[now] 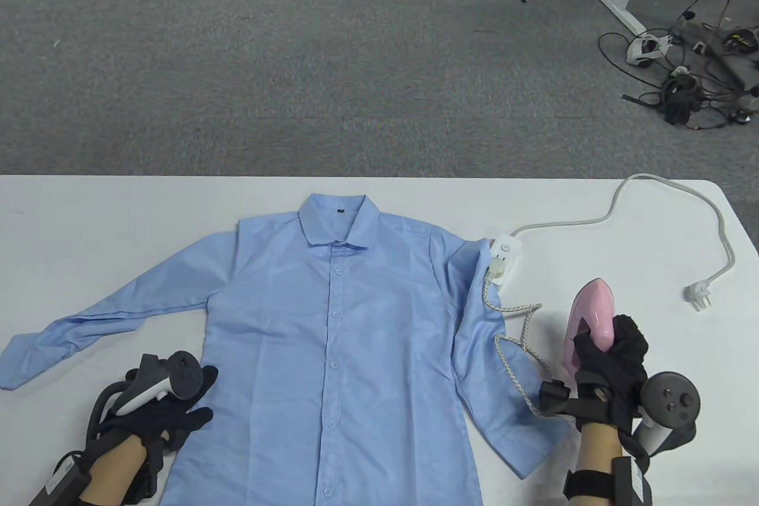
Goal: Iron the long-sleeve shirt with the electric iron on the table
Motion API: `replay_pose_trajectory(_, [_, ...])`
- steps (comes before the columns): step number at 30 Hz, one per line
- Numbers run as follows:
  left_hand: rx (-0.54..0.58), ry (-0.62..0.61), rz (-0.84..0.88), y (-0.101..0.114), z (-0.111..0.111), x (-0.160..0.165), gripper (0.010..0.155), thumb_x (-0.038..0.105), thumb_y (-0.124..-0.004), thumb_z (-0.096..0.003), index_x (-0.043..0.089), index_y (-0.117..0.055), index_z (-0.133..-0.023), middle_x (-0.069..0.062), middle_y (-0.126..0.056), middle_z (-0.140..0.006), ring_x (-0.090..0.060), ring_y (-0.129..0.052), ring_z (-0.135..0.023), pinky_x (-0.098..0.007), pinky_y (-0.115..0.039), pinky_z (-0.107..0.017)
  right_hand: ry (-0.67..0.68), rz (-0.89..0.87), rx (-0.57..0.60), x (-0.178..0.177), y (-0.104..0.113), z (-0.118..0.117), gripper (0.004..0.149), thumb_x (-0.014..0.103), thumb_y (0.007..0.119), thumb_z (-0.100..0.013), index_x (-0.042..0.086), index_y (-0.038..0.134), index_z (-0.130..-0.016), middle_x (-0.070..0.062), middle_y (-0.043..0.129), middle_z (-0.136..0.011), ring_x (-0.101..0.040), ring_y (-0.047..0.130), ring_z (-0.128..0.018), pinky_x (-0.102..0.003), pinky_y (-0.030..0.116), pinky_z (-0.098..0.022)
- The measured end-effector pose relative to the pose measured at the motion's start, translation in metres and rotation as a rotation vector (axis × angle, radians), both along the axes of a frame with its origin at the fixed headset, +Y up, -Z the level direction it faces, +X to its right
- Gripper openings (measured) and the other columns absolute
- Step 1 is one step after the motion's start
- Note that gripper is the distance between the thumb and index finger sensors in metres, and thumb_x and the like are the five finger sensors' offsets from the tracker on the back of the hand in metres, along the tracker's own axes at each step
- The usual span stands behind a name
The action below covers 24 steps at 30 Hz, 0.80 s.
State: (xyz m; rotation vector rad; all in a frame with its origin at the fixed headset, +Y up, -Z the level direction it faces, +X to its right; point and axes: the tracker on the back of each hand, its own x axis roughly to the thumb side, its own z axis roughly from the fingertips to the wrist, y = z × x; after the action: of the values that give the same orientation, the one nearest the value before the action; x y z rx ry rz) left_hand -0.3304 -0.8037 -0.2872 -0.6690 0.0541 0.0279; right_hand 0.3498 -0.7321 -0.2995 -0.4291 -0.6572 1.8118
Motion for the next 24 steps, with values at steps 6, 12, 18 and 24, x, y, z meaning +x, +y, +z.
replay_pose_trajectory(6, [0.003, 0.006, -0.044, 0.002, 0.0, 0.003, 0.072, 0.063, -0.058, -0.0429, 0.057, -0.013, -0.099, 0.004, 0.0, -0.117, -0.031, -0.005, -0.114, -0.06, -0.007, -0.074, 0.01, -0.02, 0.01, 0.01, -0.007, 0.002, 0.071, 0.02, 0.088, -0.037, 0.006, 0.044, -0.092, -0.01, 0.077, -0.074, -0.033, 0.086, -0.057, -0.063, 0.061, -0.055])
replay_pose_trajectory(12, [0.001, 0.008, -0.035, 0.002, 0.001, 0.003, 0.072, 0.063, -0.058, -0.043, 0.057, -0.013, -0.099, 0.004, 0.001, -0.117, -0.031, -0.005, -0.114, -0.06, -0.007, -0.075, 0.018, -0.022, 0.017, 0.009, -0.014, 0.006, 0.072, 0.023, 0.087, -0.038, 0.009, 0.042, -0.093, -0.007, 0.076, -0.077, -0.029, 0.087, -0.061, -0.061, 0.061, -0.058])
replay_pose_trajectory(18, [0.009, 0.008, -0.048, 0.001, 0.001, 0.004, 0.072, 0.062, -0.057, -0.0432, 0.056, -0.012, -0.099, 0.003, 0.0, -0.117, -0.032, -0.006, -0.114, -0.06, -0.008, -0.075, 0.001, -0.051, -0.069, 0.007, -0.015, 0.009, 0.072, 0.021, 0.088, -0.038, 0.007, 0.043, -0.091, -0.004, 0.075, -0.077, -0.029, 0.088, -0.066, -0.065, 0.058, -0.059])
replay_pose_trajectory(24, [0.009, 0.011, -0.049, 0.001, 0.002, 0.005, 0.072, 0.062, -0.057, -0.0434, 0.055, -0.012, -0.1, 0.002, 0.0, -0.117, -0.032, -0.006, -0.114, -0.06, -0.008, -0.075, 0.004, 0.009, -0.254, 0.002, -0.023, 0.005, 0.064, 0.019, 0.084, -0.04, 0.012, 0.041, -0.087, -0.006, 0.072, -0.08, -0.033, 0.079, -0.083, -0.065, 0.055, -0.06])
